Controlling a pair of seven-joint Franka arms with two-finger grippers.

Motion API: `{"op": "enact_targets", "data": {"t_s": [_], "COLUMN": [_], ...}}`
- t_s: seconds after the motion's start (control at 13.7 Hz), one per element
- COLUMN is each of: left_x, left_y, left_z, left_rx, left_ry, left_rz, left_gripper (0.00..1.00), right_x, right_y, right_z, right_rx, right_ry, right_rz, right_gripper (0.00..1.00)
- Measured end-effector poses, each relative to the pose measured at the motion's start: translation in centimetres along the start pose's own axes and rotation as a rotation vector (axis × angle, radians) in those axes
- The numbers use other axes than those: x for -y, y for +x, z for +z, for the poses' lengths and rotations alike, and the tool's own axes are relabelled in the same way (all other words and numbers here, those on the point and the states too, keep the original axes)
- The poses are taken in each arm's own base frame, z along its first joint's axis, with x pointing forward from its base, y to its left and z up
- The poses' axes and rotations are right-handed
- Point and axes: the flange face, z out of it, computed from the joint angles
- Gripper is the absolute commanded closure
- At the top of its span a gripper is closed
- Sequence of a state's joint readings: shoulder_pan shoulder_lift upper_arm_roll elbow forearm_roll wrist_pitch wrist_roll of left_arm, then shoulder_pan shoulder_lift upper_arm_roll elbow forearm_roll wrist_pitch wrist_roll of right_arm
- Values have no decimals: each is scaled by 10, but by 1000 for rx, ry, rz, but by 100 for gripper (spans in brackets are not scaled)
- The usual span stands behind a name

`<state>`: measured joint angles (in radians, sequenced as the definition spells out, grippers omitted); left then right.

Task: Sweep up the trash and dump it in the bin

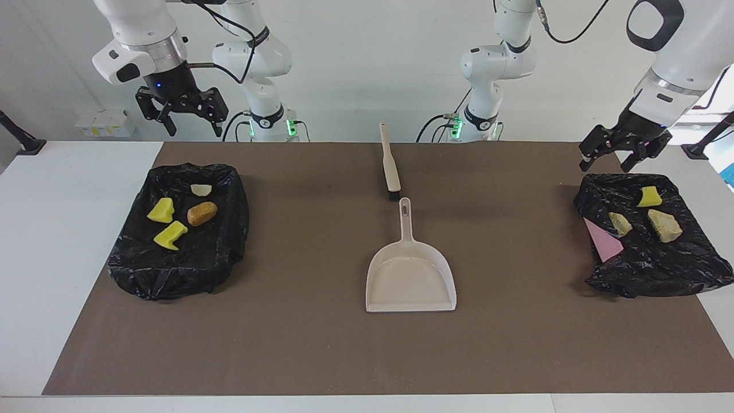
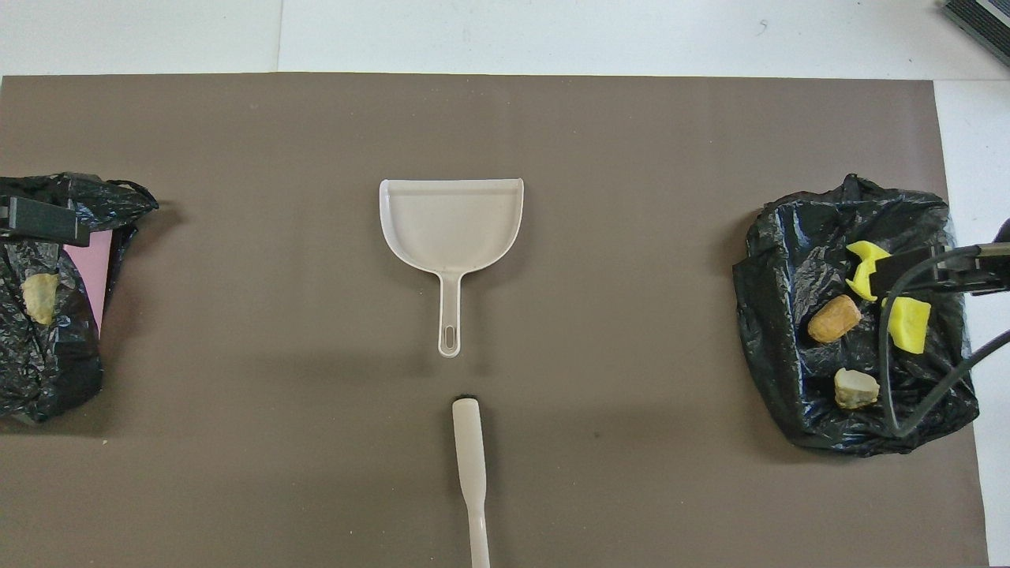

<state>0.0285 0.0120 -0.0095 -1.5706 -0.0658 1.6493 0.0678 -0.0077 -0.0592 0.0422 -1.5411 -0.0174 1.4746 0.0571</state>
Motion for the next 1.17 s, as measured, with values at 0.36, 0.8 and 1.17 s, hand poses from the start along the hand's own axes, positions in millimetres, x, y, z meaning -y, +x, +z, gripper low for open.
{"op": "enact_targets", "data": {"t_s": [0.36, 0.8, 1.17], "left_x": [-28, -36, -38], "left_y": [-3, -11, -14], "left_z": [5, -2, 0], "left_rx": [41, 93, 116], "left_ry": [68, 104, 84], "left_rz": [66, 105, 105], "left_gripper": [0, 0, 0], "right_x": [0, 0, 2], "right_y": [0, 0, 0], "right_z": [0, 0, 0], "right_rx": [0, 0, 0], "right_ry": [0, 0, 0], "right_rz": [0, 0, -4], "right_gripper": [0, 0, 0]}}
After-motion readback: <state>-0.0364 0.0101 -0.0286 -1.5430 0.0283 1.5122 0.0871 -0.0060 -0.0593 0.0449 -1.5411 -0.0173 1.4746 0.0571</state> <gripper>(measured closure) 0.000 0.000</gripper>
